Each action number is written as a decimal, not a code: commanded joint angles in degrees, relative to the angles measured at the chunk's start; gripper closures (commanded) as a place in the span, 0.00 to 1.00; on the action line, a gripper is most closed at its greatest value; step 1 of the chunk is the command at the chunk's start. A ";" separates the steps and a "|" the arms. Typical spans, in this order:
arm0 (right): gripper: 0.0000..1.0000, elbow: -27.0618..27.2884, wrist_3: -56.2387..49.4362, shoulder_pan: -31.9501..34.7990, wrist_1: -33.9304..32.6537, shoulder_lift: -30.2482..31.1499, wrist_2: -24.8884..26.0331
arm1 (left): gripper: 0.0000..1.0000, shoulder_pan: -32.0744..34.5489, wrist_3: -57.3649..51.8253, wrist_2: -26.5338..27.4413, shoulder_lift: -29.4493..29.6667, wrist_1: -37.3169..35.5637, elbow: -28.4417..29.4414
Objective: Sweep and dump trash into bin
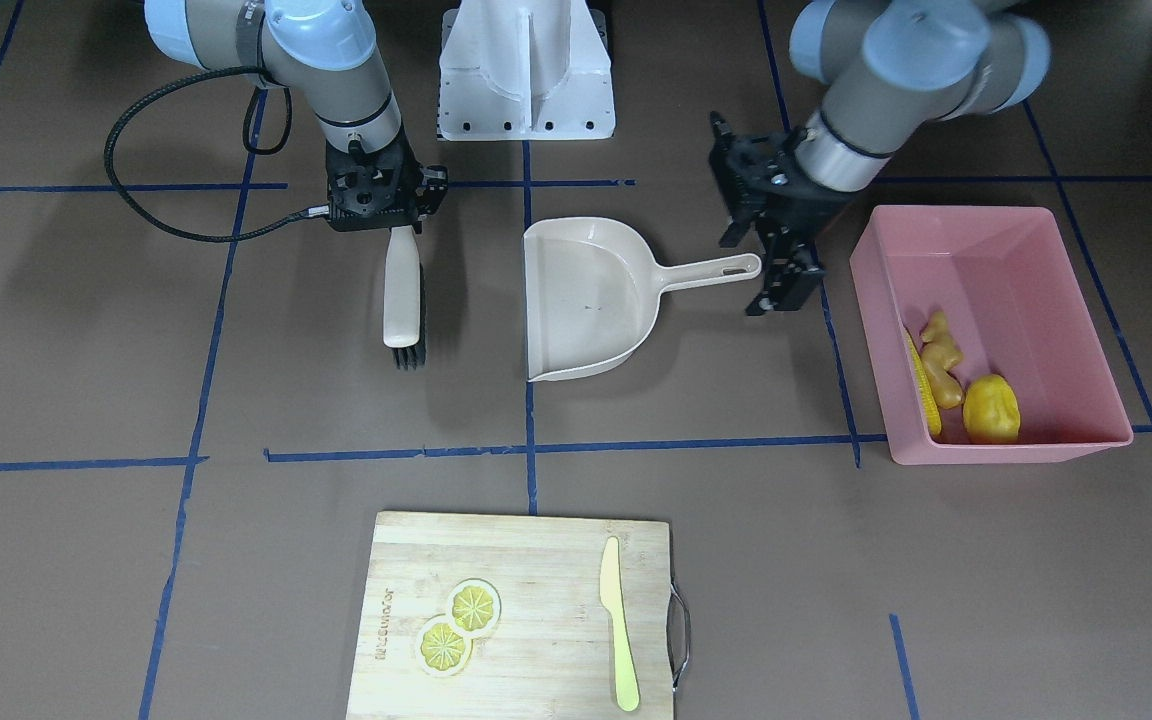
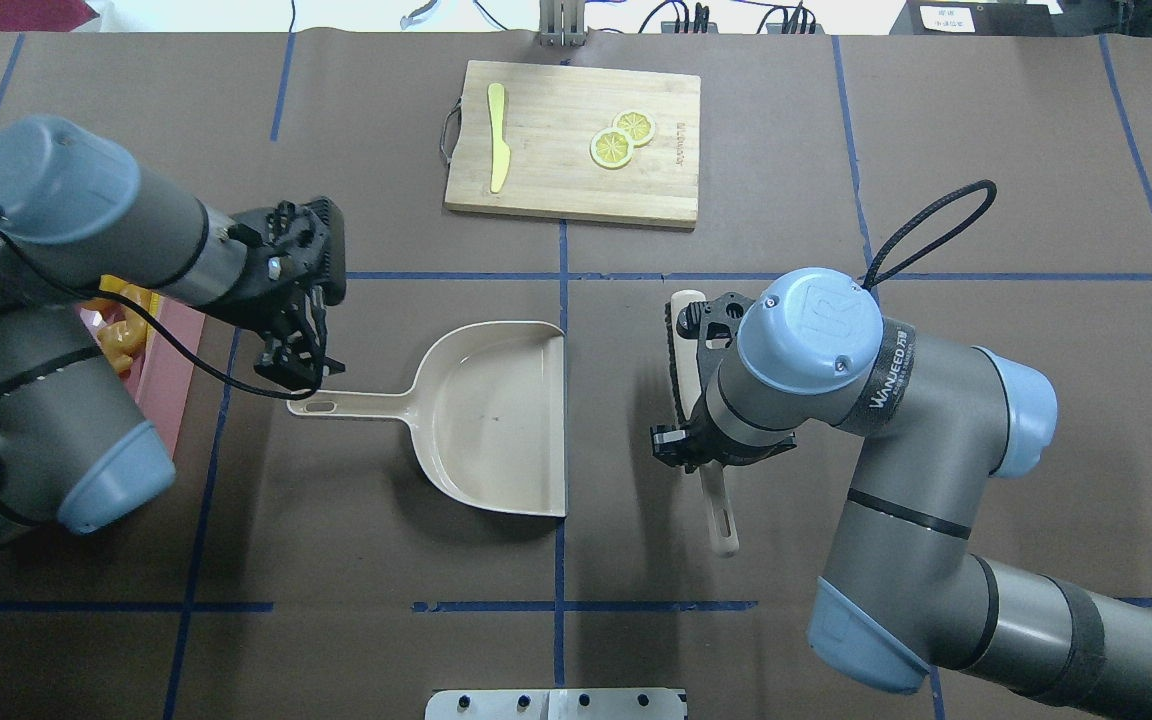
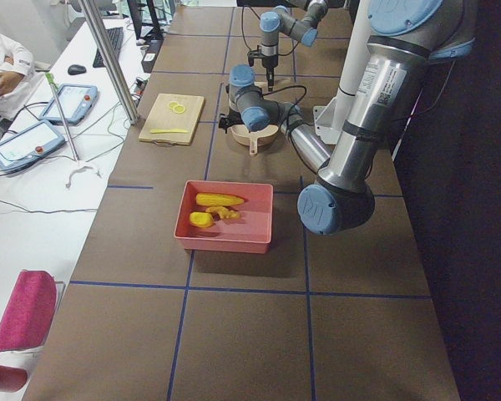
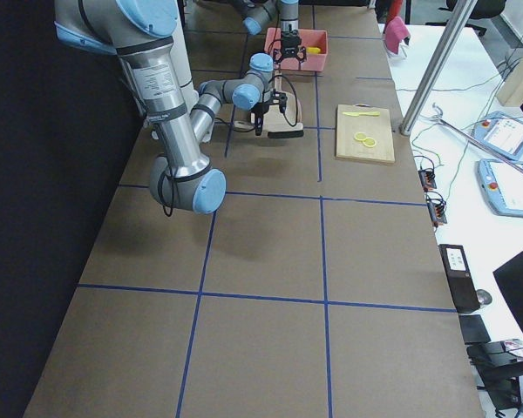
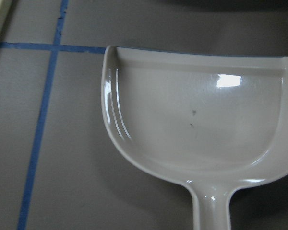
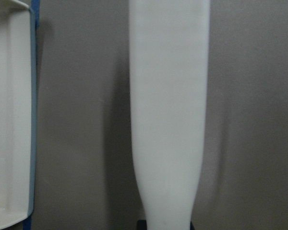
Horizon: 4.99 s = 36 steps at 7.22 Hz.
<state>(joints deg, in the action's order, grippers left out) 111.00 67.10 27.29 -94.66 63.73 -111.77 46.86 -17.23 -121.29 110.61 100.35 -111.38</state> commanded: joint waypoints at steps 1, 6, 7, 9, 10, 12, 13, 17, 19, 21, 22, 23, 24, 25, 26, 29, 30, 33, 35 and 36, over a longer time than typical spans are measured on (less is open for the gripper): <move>1.00 1.32 -1.26 1.70 0.00 2.52 -0.46 | 0.00 12.67 -7.26 -5.86 -2.57 -12.67 -3.41; 1.00 1.76 -15.64 11.09 0.00 9.99 -5.64 | 0.00 39.39 9.24 -12.80 -10.58 -16.68 14.92; 1.00 1.76 -18.90 13.20 0.09 11.84 -6.44 | 0.00 41.28 13.32 -13.70 -12.33 -16.59 17.05; 1.00 1.68 -27.23 18.73 0.00 15.70 -8.79 | 0.00 43.13 14.24 -13.89 -18.91 -16.59 17.25; 1.00 1.76 -33.55 23.11 0.00 19.12 -11.69 | 0.00 43.93 13.28 -14.06 -21.63 -15.72 16.72; 1.00 1.76 -44.38 30.59 0.09 26.76 -13.64 | 0.00 43.85 14.06 -8.48 -25.70 -15.28 16.46; 1.00 2.11 -46.42 32.45 0.17 30.71 -14.00 | 0.00 44.11 13.98 -8.01 -26.75 -15.36 15.06; 0.99 -2.16 -35.66 33.00 16.11 39.62 -16.55 | 0.00 44.11 13.97 -8.44 -26.49 -15.62 14.87; 0.99 -7.27 -29.70 32.56 27.03 41.21 -16.46 | 0.00 44.11 13.97 -8.53 -26.58 -15.80 14.70; 0.86 -12.18 -29.39 30.81 31.53 41.13 -16.46 | 0.00 44.20 13.97 -8.53 -26.67 -15.80 14.79; 0.66 -12.82 -29.39 30.80 32.60 41.04 -16.64 | 0.00 44.20 13.97 -8.53 -26.67 -15.80 14.79; 0.07 -12.65 -29.31 30.80 32.78 41.04 -16.73 | 0.00 44.11 13.97 -8.53 -26.67 -15.80 14.79; 0.00 -12.30 -29.39 30.89 32.78 40.95 -16.64 | 0.00 44.11 13.97 -9.14 -26.67 -15.80 14.61; 0.00 -11.51 -29.83 30.98 32.78 40.60 -16.29 | 0.00 44.11 13.97 -9.40 -26.67 -15.80 14.35; 0.00 -9.42 -30.27 33.07 32.52 40.77 -16.20 | 0.00 44.11 13.97 -9.41 -26.67 -15.71 14.35; 0.00 -8.00 -49.70 47.09 23.71 40.69 -17.95 | 0.00 44.11 13.97 -9.50 -26.67 -15.71 14.08; 0.00 -8.08 -57.44 51.24 18.07 38.77 -19.61 | 0.00 44.11 13.97 -9.50 -26.67 -15.36 14.08; 0.00 -7.99 -62.70 56.35 9.95 36.12 -20.33 | 0.00 44.11 13.89 -9.50 -26.58 -15.18 13.82; 0.00 -7.99 -65.41 59.70 7.92 36.38 -20.42 | 0.00 43.94 13.71 -9.50 -26.41 -15.10 13.73; 0.00 -8.08 -68.21 61.20 4.78 36.55 -20.59 | 0.00 43.93 13.62 -9.50 -26.41 -15.09 13.73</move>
<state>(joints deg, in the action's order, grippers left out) 102.98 1.79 86.57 -86.93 100.15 -132.21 90.83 -3.48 -130.78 84.16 85.22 -97.62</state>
